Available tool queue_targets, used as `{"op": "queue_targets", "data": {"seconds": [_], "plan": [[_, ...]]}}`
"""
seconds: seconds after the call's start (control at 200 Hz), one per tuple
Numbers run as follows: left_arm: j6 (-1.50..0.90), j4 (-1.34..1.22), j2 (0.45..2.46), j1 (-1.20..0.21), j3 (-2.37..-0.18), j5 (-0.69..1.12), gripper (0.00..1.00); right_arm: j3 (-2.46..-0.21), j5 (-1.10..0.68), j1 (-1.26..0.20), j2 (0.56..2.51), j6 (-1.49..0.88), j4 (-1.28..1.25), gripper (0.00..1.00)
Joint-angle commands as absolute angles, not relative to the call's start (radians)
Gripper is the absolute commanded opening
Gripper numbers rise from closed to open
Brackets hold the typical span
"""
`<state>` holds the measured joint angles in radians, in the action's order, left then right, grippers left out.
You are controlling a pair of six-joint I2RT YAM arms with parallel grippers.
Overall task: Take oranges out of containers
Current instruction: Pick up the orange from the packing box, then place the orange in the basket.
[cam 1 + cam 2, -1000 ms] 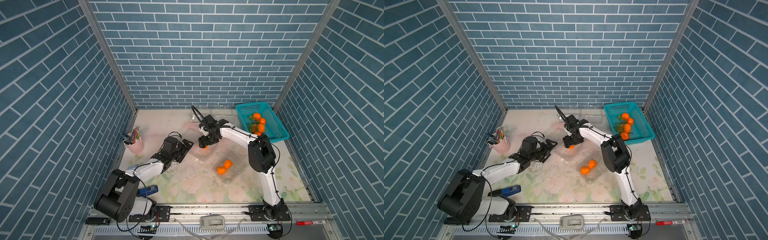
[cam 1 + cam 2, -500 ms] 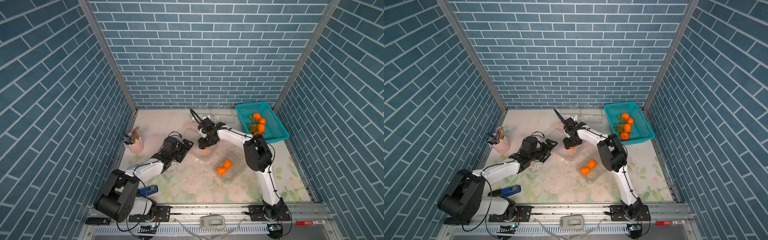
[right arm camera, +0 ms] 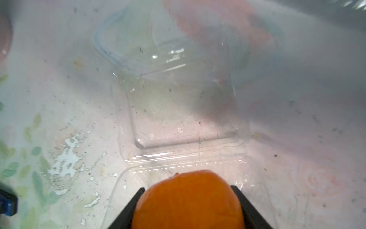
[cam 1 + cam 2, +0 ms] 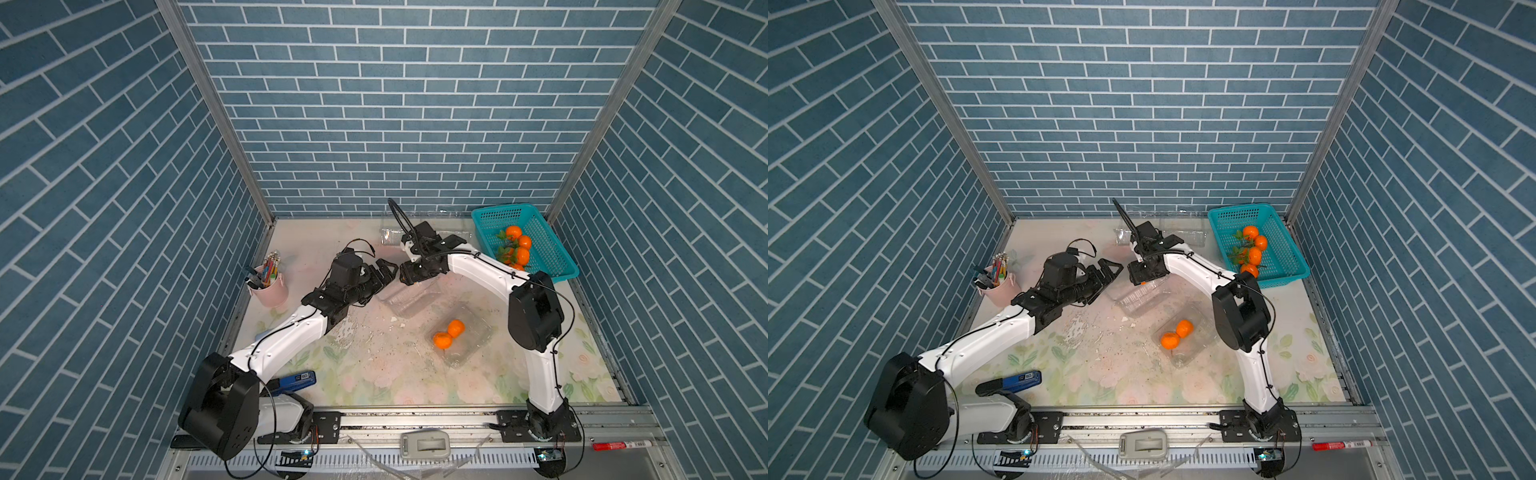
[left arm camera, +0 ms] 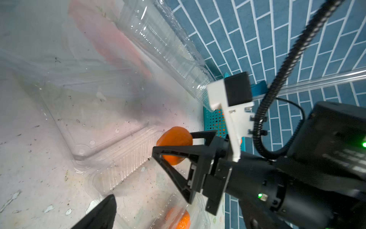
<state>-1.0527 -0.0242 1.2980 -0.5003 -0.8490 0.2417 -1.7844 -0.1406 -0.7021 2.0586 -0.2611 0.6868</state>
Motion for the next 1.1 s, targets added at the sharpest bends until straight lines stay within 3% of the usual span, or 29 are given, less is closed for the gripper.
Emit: {"op": "queue_targets", "data": {"seconds": [0.0, 0.345, 0.56, 0.665, 0.87, 1.095], "plan": [[-0.983, 0.055, 1.306, -0.528, -0.919, 0.200, 0.99, -1.768, -0.162, -0.635, 1.945, -0.330, 0.666, 0.60], [-0.965, 0.010, 1.564, -0.681, -1.225, 0.226, 0.99, -1.643, -0.204, -0.265, 1.746, -0.412, 0.669, 0.60], [-0.993, -0.040, 1.771, -0.779, -1.382, 0.273, 0.99, -1.509, -0.198, -0.051, 1.750, -0.453, 0.638, 0.61], [-1.007, -0.047, 1.827, -0.803, -1.411, 0.289, 0.99, -1.473, -0.161, -0.020, 1.768, -0.444, 0.641, 0.62], [-0.990, -0.007, 1.817, -0.798, -1.409, 0.294, 0.99, -1.483, -0.094, -0.003, 1.776, -0.406, 0.682, 0.82], [-0.922, 0.094, 1.707, -0.756, -1.367, 0.268, 0.99, -1.527, -0.132, -0.043, 1.681, -0.369, 0.673, 0.86]]}}
